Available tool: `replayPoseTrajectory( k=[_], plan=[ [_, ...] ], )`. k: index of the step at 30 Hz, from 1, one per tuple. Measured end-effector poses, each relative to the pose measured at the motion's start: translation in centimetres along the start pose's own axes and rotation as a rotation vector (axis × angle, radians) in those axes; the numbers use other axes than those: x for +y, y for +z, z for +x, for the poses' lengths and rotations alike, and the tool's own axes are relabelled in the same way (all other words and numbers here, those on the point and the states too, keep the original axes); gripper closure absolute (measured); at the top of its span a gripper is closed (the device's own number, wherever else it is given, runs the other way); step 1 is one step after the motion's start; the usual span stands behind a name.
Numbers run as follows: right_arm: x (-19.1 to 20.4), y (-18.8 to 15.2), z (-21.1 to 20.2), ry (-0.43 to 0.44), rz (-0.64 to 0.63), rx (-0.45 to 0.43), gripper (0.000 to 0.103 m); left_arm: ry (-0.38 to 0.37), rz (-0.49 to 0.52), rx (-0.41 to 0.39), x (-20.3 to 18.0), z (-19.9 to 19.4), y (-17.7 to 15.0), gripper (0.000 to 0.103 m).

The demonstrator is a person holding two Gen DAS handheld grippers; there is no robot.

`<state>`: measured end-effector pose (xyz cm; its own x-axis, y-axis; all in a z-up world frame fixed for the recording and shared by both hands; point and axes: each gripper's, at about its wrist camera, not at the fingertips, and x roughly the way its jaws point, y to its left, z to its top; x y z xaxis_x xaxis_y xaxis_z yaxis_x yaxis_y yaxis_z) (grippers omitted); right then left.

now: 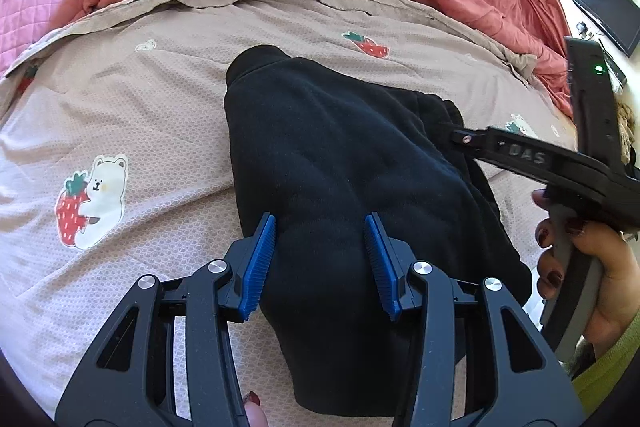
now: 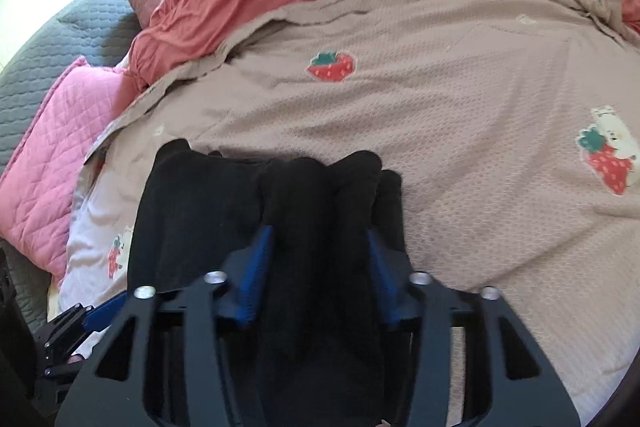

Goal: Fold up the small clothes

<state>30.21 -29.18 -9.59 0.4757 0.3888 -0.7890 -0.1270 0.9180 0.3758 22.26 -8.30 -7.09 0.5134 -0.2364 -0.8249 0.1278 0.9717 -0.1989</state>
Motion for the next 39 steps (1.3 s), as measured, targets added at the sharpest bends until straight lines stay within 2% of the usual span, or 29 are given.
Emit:
replayPoseTrajectory(
  k=[4, 8, 12, 14, 16, 21, 25, 26, 28, 30, 32, 36, 39],
  plan=[
    [0.6, -0.3, -0.6, 0.026, -0.038, -0.027, 0.087, -0.003, 0.000, -0.005, -0.1, -0.1, -0.1, 0.065],
    [1.7, -0.4, -2.9, 0.043, -0.125, -0.103, 0.090, -0.020, 0.010, -0.009, -0.4, -0.6, 0.0, 0.063],
    [1.2, 0.5, -5.9, 0.035, -0.139, -0.173, 0.091, -0.067, 0.020, -0.028, -1.1, -1.9, 0.0, 0.063],
    [0.7, 1.1, -6.0, -0.011, -0.146, -0.161, 0.091, -0.076, 0.035, -0.026, -1.7, -2.0, 0.1, 0.061],
    [0.3, 1.3, -5.2, -0.059, -0.155, -0.125, 0.091, -0.050, 0.074, -0.016, -2.8, -1.6, 0.0, 0.060],
    [-0.7, 0.3, -1.0, -0.145, -0.170, -0.024, 0.090, -0.012, 0.112, 0.009, -3.5, 0.0, -0.5, 0.058],
    [-0.8, -0.6, -0.1, -0.187, -0.185, -0.032, 0.085, -0.007, 0.126, 0.009, -3.4, 0.3, -0.7, 0.057],
    [-0.8, -0.6, -0.4, -0.187, -0.178, -0.039, 0.075, -0.007, 0.125, 0.008, -3.5, 0.4, -0.7, 0.057],
    [-1.1, -0.6, -1.4, -0.187, -0.154, -0.055, 0.063, -0.004, 0.119, 0.010, -3.4, 0.4, -0.8, 0.056],
    [-1.5, -0.9, -3.3, -0.155, -0.119, -0.097, 0.061, -0.010, 0.113, 0.007, -3.3, 0.4, -0.8, 0.056],
    [-1.6, -1.4, -5.2, -0.117, -0.097, -0.137, 0.053, -0.011, 0.112, 0.005, -3.2, 0.4, -0.9, 0.056],
    [-1.5, -3.5, -7.9, -0.049, -0.075, -0.170, 0.050, -0.013, 0.108, -0.001, -3.1, 0.2, -1.1, 0.056],
    [-1.6, -5.9, -9.7, -0.016, -0.074, -0.172, 0.049, -0.035, 0.077, -0.038, -2.7, -1.0, -1.3, 0.055]
  ],
)
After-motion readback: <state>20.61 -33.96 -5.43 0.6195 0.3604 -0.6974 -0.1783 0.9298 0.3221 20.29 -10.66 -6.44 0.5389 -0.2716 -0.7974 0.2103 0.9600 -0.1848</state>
